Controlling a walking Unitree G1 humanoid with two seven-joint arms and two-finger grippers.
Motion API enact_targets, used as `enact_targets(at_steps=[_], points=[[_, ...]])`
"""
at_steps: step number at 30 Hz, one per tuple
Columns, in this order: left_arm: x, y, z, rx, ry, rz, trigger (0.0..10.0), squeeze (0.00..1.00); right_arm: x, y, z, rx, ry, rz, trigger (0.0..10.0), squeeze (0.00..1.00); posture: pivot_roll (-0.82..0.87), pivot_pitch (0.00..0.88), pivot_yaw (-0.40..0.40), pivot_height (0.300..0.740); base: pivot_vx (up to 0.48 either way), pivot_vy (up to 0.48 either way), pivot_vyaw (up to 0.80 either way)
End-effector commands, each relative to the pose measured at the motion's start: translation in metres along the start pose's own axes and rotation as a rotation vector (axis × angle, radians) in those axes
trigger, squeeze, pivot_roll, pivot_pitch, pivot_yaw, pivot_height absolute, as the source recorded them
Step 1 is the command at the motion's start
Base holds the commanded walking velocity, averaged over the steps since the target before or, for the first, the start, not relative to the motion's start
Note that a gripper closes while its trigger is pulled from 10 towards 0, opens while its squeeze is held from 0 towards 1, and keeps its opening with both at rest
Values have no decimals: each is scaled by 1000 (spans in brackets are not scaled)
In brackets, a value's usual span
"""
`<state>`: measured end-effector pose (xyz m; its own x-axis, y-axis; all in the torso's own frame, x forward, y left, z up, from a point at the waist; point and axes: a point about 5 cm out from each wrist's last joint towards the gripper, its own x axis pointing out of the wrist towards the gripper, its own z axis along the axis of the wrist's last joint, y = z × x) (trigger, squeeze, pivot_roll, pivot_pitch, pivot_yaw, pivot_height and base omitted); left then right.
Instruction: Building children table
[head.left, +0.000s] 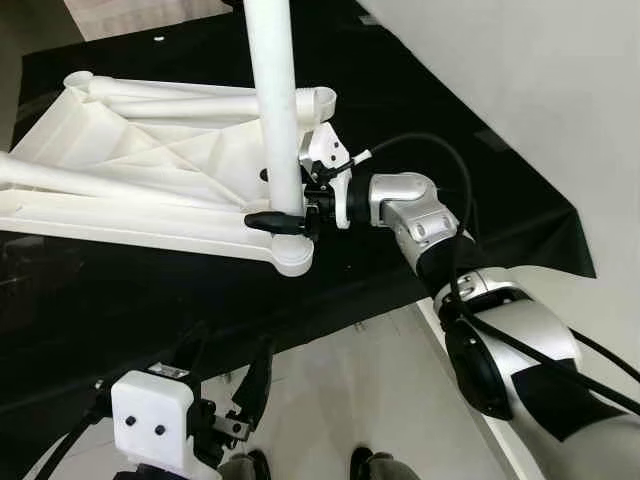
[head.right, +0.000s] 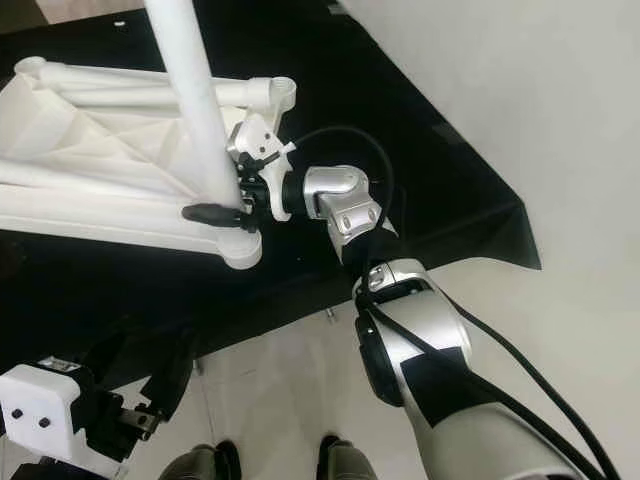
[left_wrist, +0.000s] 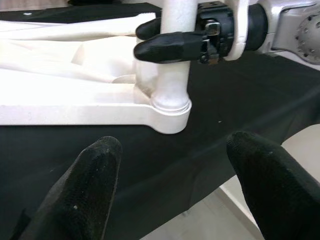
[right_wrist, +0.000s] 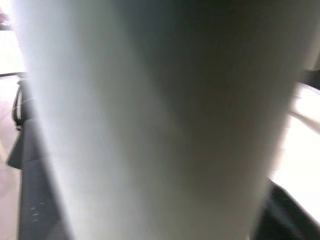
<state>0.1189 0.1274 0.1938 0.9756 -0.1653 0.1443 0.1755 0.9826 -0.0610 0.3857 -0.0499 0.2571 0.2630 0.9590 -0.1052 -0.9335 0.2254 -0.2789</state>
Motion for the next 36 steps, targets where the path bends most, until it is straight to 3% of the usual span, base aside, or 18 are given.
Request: enact_targets(at_steps=[1, 7, 8, 12, 14, 15, 16, 17, 18, 19, 20, 21, 23, 34, 35, 36], points=[[-3, -1, 1, 12, 8, -4, 10000, 0, -3, -2, 1, -2, -9, -8, 0, 0, 153, 229, -18, 740, 0, 0, 0], [-7, -2, 0, 15, 14, 13, 10000, 0, -16, -11, -2, -4, -2, -101, 0, 0, 152, 235, -18, 740, 0, 0, 0], [-8, -2, 0, 16, 15, 21, 10000, 0, -23, -16, -6, -9, 19, -185, 0, 0, 151, 241, -19, 740, 0, 0, 0], [-9, -1, -1, 16, 18, 28, 10000, 0, -29, -21, -14, -8, 49, -315, 0, 0, 150, 245, -24, 740, 0, 0, 0], [-9, -1, -1, 16, 18, 28, 10000, 0, -29, -21, -14, -8, 49, -315, 0, 0, 150, 245, -24, 740, 0, 0, 0], [-11, -1, -1, 17, 20, 32, 10000, 0, -35, -29, -21, 32, 87, -521, 0, 0, 150, 247, -32, 740, 0, 0, 0], [-11, -1, -1, 17, 20, 32, 10000, 0, -35, -29, -21, 32, 87, -521, 0, 0, 150, 247, -32, 740, 0, 0, 0], [-11, 1, -1, 23, 24, 37, 10000, 0, -30, -21, -25, 58, 52, -705, 0, 0, 144, 257, -29, 740, 0, 0, 0], [-11, 1, -1, 23, 24, 37, 10000, 0, -30, -21, -25, 58, 52, -705, 0, 0, 144, 257, -29, 740, 0, 0, 0], [-11, 3, -1, 28, 26, 43, 10000, 0, -27, -7, -25, 85, 21, -827, 0, 0, 145, 261, -28, 740, 0, 0, 0], [-11, 3, -1, 28, 26, 43, 10000, 0, -27, -7, -25, 85, 21, -827, 0, 0, 145, 261, -28, 740, 0, 0, 0], [-11, 5, -1, 32, 25, 51, 10000, 0, -21, 8, -25, 113, -9, -890, 0, 0, 142, 254, -21, 740, 0, 0, 0], [-10, 6, -1, 34, 23, 59, 10000, 0, -10, 20, -22, 133, -43, -893, 0, 0, 144, 251, -21, 740, 0, 0, 0], [-10, 9, 0, 24, 20, 94, 10000, 0, 6, 21, -9, 110, -72, -836, 275, 0, 143, 248, -30, 740, 0, 0, 0], [-10, 9, 0, 23, 19, 97, 10000, 0, 8, 23, -2, 108, -101, -815, 10000, 0, 139, 252, -34, 740, 0, 0, 0], [-10, 9, 0, 23, 19, 97, 10000, 0, 8, 23, -2, 108, -101, -815, 10000, 0, 139, 252, -34, 740, 0, 0, 0]])
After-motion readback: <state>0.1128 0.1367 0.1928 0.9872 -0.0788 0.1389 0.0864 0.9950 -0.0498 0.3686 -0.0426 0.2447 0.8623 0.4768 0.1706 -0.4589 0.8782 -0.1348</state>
